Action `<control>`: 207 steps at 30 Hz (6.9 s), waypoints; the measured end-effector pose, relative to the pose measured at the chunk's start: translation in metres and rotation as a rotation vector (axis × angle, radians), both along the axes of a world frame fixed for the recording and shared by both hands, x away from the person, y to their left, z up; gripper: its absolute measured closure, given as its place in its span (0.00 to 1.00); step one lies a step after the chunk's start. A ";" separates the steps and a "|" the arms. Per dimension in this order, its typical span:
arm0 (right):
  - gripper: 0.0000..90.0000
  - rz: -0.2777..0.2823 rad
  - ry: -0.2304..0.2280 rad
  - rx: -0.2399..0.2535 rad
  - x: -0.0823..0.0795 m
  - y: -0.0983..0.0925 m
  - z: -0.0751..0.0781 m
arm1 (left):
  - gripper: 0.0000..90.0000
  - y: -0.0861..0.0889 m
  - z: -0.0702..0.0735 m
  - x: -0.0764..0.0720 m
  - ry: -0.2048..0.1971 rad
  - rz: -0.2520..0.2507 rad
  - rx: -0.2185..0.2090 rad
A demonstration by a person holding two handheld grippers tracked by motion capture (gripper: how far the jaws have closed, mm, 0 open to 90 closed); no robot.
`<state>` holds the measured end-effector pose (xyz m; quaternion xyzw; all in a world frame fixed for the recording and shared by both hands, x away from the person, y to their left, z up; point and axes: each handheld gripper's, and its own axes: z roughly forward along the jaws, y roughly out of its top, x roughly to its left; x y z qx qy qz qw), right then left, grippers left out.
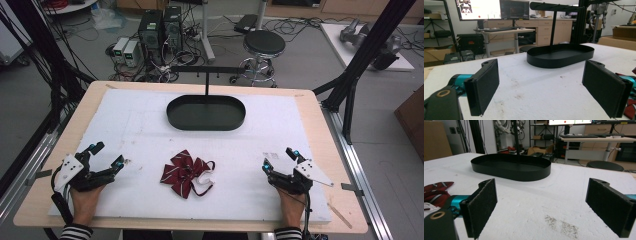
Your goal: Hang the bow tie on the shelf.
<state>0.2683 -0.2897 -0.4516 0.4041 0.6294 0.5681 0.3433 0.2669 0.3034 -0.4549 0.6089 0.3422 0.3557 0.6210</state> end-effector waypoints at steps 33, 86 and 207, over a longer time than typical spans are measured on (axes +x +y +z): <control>0.11 -0.033 0.039 -0.009 0.003 0.002 0.001 | 0.16 -0.002 0.000 0.000 0.001 0.008 0.011; 0.18 0.549 0.316 -0.293 0.019 0.132 0.057 | 0.16 -0.003 0.001 0.000 0.001 0.021 0.023; 0.95 0.771 0.547 -0.758 0.033 0.192 0.047 | 0.17 -0.001 0.000 0.000 0.005 0.029 0.001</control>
